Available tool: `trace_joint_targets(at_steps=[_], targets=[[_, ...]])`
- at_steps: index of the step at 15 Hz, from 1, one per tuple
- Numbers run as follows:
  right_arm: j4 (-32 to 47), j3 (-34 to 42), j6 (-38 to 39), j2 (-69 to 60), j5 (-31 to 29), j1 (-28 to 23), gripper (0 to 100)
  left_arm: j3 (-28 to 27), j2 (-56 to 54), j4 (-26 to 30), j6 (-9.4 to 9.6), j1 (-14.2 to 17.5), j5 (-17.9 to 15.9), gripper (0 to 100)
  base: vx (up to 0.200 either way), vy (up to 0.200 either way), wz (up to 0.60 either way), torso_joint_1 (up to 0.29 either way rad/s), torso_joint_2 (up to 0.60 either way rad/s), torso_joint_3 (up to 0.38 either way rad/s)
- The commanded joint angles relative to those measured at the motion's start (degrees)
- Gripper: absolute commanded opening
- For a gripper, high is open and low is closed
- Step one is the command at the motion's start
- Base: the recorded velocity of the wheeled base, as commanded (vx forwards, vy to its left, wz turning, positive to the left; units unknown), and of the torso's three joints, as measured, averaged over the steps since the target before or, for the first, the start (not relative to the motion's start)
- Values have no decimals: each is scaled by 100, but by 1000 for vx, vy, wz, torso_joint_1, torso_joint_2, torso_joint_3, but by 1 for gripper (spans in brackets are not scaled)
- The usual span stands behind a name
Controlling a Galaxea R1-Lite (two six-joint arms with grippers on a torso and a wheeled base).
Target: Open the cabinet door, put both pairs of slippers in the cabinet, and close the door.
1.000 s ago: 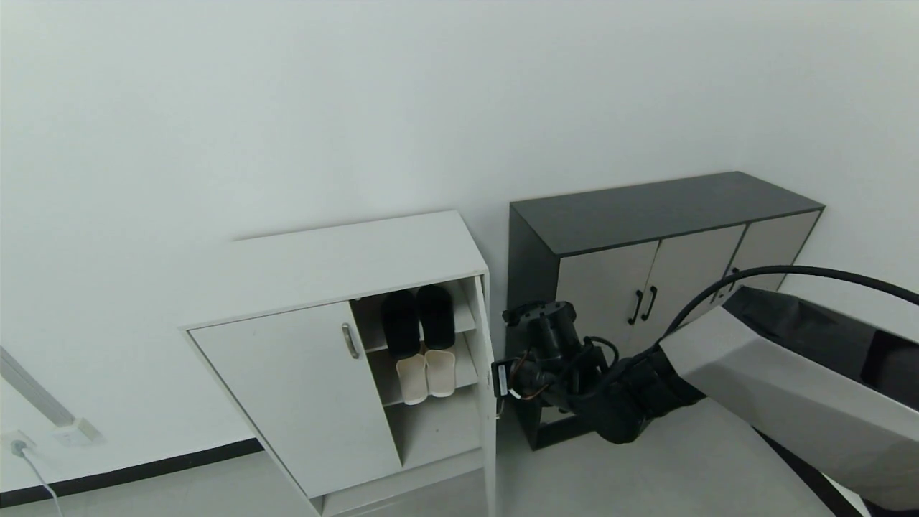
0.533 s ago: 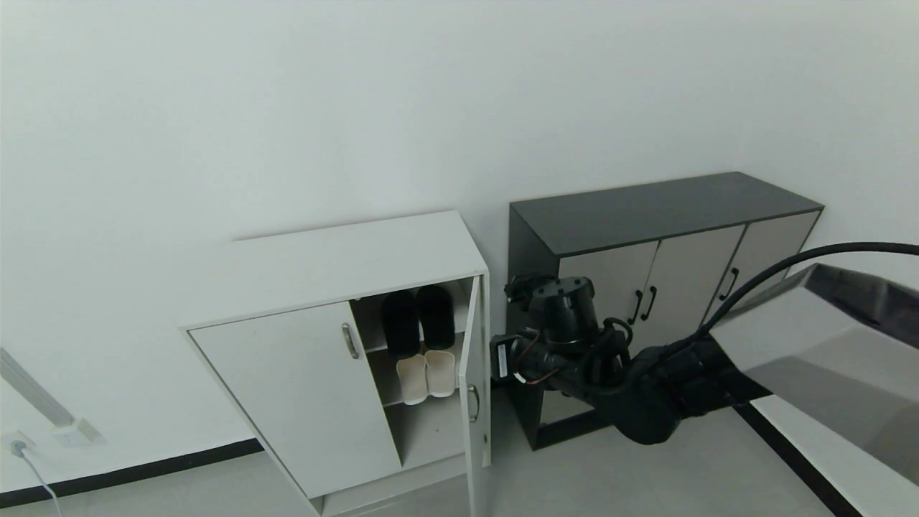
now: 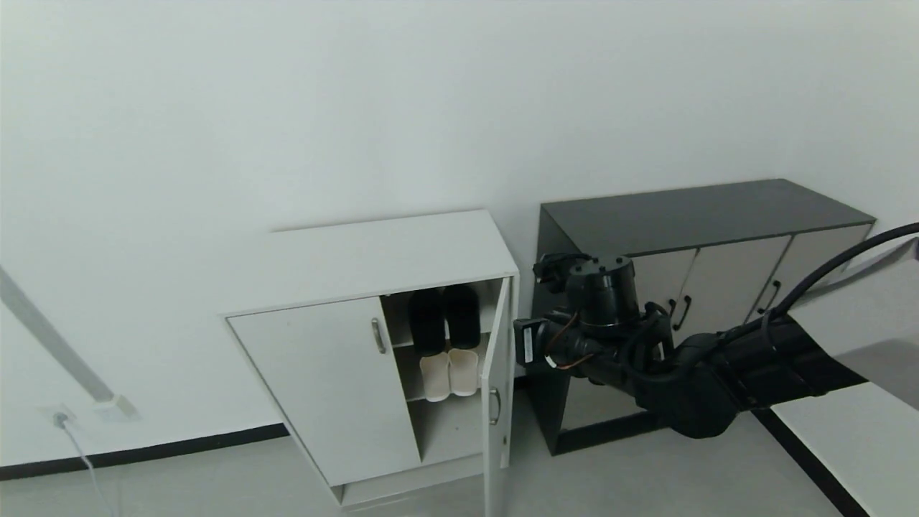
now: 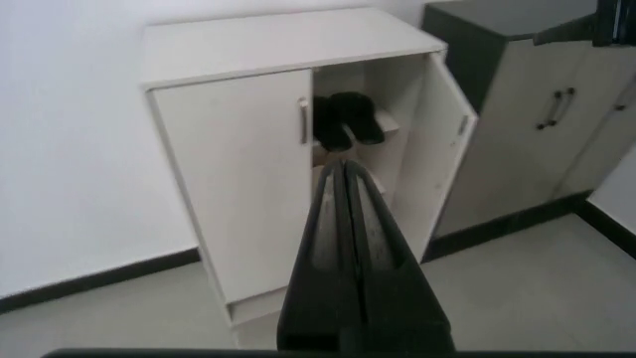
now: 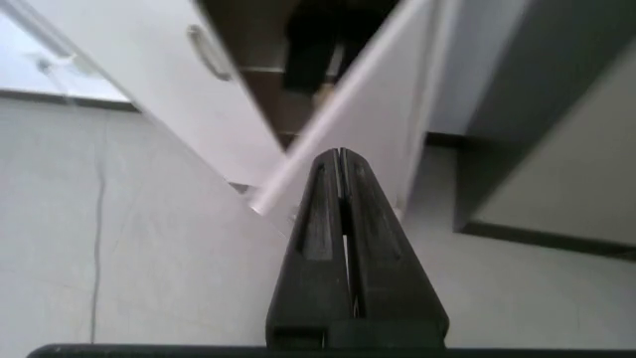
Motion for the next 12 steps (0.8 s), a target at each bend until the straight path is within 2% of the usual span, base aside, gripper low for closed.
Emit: trace_joint_targets(at_steps=[1, 3, 7, 12], targets=[[-14, 72, 1, -32, 24, -2, 0, 1, 7, -6, 3, 1, 1, 0, 0, 0, 600, 12, 7, -2], [-23, 98, 1, 3, 130, -11, 0, 1, 7, -6, -6, 1, 1, 0, 0, 0, 600, 0, 2, 0], [-32, 388, -183, -14, 68, -108, 0, 1, 7, -6, -6, 1, 18, 0, 0, 0, 0, 0, 0, 0], [-58, 1443, -482, -498, 51, -512, 0, 1, 7, -6, -6, 1, 10, 0, 0, 0, 0, 0, 0, 0]])
